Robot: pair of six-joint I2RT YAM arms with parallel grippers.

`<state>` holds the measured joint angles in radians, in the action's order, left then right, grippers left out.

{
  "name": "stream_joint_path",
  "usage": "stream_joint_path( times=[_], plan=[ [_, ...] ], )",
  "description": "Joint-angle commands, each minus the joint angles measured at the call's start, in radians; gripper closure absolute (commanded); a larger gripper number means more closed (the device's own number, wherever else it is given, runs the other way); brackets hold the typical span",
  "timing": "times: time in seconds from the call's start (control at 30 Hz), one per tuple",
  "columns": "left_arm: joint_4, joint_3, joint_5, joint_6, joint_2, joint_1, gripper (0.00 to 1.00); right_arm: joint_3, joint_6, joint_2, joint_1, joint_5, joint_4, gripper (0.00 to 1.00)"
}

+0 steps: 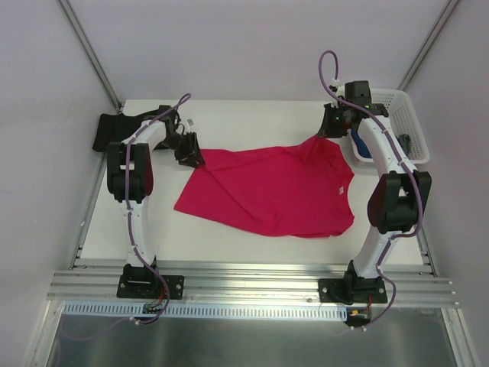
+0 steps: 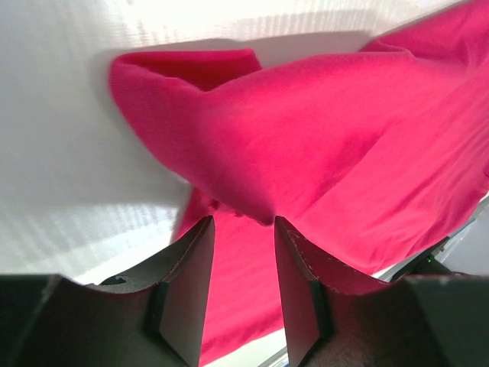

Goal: Fold and stack the t-shirts
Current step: Flatten the tshirt out

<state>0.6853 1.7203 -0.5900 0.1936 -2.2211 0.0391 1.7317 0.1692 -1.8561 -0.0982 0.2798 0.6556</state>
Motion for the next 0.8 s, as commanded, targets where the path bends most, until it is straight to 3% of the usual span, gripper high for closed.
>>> stream_joint_path(
  times=[0.0, 0.43, 0.77],
  plan=[
    [0.007, 0.036, 0.007, -0.017, -0.017, 0.024, 0.64, 0.029, 0.004, 0.023, -0.003, -0.004, -0.004, 0.99],
    [0.010, 0.038, 0.033, -0.017, -0.015, 0.038, 0.66, 0.014, 0.006, 0.034, -0.001, -0.010, -0.007, 0.99],
    [0.011, -0.060, 0.055, -0.020, 0.075, 0.010, 0.66, 0.032, -0.008, 0.015, -0.001, -0.002, -0.020, 0.99]
  ],
)
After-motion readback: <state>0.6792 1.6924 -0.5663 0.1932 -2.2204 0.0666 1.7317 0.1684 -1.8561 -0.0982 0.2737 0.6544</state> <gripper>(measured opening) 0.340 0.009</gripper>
